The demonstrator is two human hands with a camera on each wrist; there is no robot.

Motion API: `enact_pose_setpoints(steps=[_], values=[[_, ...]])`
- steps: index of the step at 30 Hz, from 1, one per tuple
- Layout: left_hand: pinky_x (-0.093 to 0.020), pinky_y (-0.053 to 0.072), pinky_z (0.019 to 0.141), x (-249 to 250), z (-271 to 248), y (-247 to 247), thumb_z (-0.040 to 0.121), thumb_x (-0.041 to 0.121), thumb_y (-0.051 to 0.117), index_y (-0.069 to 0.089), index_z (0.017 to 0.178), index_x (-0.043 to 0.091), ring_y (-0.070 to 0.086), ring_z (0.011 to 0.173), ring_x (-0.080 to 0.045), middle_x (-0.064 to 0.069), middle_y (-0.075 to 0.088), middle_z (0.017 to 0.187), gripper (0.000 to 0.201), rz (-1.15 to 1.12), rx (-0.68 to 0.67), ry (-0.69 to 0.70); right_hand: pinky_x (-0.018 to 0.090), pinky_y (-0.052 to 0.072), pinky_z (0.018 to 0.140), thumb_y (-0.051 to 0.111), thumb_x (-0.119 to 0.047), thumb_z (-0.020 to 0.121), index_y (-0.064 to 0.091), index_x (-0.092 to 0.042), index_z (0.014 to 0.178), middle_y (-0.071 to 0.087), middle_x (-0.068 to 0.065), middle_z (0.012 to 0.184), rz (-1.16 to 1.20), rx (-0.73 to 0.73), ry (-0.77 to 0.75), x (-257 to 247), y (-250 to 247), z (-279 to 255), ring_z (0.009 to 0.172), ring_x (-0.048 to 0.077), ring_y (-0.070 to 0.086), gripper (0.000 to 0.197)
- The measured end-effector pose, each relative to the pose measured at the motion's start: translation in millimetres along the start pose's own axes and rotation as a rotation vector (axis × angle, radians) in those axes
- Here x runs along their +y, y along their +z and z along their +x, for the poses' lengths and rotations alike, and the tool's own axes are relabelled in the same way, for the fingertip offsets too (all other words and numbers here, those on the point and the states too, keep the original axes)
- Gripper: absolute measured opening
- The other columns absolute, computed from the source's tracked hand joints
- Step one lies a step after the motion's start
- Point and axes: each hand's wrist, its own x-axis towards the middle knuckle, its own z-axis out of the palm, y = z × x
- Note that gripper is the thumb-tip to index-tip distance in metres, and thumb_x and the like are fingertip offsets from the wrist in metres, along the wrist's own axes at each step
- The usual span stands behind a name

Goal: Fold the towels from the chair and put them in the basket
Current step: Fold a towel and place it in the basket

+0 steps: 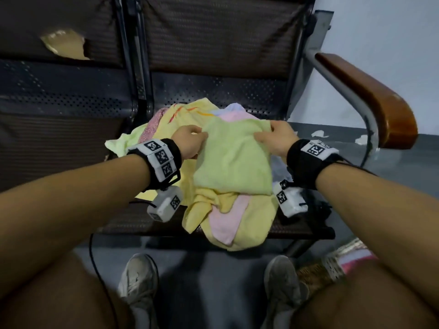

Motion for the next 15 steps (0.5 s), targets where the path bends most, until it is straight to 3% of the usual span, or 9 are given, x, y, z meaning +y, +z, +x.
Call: enact_pose_setpoints(steps=[3, 5, 7, 9, 10, 12, 14, 15], values=[[-0.025, 0.051, 0.057, -13, 1, 4, 0.09, 0.028, 0.067, 0.052, 0.122, 0.019, 0.06, 0.066, -0.016, -0.001, 0.062, 0.086, 0.037, 0.095, 0.078, 0.001, 0.042, 0.048, 0.103, 0.068, -0.023, 0.09, 0.051, -0.016, 0.135, 0.058, 0.008, 0.131, -0.116, -0.014, -0.106, 4, 2, 0, 0.115, 0.024, 0.059, 0.049], [-0.026, 0.049, 0.061, -21, -3, 1, 0.084, 0.023, 0.07, 0.055, 0.116, 0.021, 0.063, 0.075, -0.019, 0.0, 0.063, 0.094, 0.036, 0.199, 0.109, 0.109, 0.04, 0.048, 0.101, 0.068, -0.024, 0.089, 0.058, -0.017, 0.126, 0.062, 0.004, 0.123, -0.218, -0.01, -0.219, 8, 0, -11, 0.109, 0.022, 0.061, 0.039], [-0.027, 0.051, 0.065, -25, -11, -3, 0.081, 0.019, 0.072, 0.066, 0.097, 0.023, 0.064, 0.08, -0.019, 0.001, 0.066, 0.095, 0.017, 0.219, 0.091, 0.229, 0.039, 0.052, 0.095, 0.068, -0.027, 0.089, 0.07, -0.017, 0.105, 0.071, -0.002, 0.106, -0.328, -0.086, -0.307, 14, 0, -29, 0.099, 0.019, 0.066, 0.019], [-0.032, 0.057, 0.078, -29, -19, -5, 0.081, 0.018, 0.075, 0.071, 0.087, 0.026, 0.066, 0.083, -0.015, 0.003, 0.071, 0.093, 0.011, 0.197, -0.045, 0.269, 0.034, 0.051, 0.097, 0.07, -0.039, 0.087, 0.073, -0.02, 0.106, 0.072, -0.005, 0.108, -0.451, -0.251, -0.332, 24, 3, -48, 0.102, 0.015, 0.065, 0.027], [-0.034, 0.056, 0.088, -33, -24, -5, 0.08, 0.02, 0.078, 0.073, 0.092, 0.028, 0.067, 0.09, -0.012, 0.006, 0.072, 0.099, 0.015, 0.222, -0.132, 0.266, 0.031, 0.047, 0.102, 0.072, -0.047, 0.085, 0.07, -0.021, 0.117, 0.069, -0.005, 0.12, -0.532, -0.326, -0.343, 29, 5, -55, 0.11, 0.014, 0.062, 0.041], [-0.034, 0.049, 0.103, -40, -31, -6, 0.074, 0.029, 0.084, 0.069, 0.116, 0.03, 0.061, 0.111, -0.01, 0.009, 0.066, 0.122, 0.045, 0.388, -0.272, 0.255, 0.027, 0.035, 0.111, 0.074, -0.052, 0.081, 0.052, -0.017, 0.142, 0.054, -0.001, 0.142, -0.681, -0.412, -0.391, 39, 9, -65, 0.129, 0.017, 0.05, 0.073], [-0.031, 0.041, 0.11, -46, -37, -5, 0.071, 0.03, 0.086, 0.056, 0.137, 0.03, 0.052, 0.126, -0.012, 0.009, 0.054, 0.14, 0.072, 0.576, -0.311, 0.275, 0.028, 0.03, 0.115, 0.075, -0.041, 0.084, 0.042, -0.012, 0.149, 0.045, 0.006, 0.151, -0.72, -0.417, -0.448, 47, 13, -67, 0.136, 0.022, 0.044, 0.078], [-0.029, 0.04, 0.108, -47, -39, -5, 0.073, 0.027, 0.085, 0.053, 0.14, 0.029, 0.051, 0.128, -0.014, 0.007, 0.053, 0.142, 0.074, 0.62, -0.281, 0.301, 0.03, 0.03, 0.116, 0.072, -0.033, 0.088, 0.044, -0.011, 0.148, 0.047, 0.007, 0.15, -0.702, -0.388, -0.465, 49, 14, -66, 0.136, 0.024, 0.045, 0.07]])
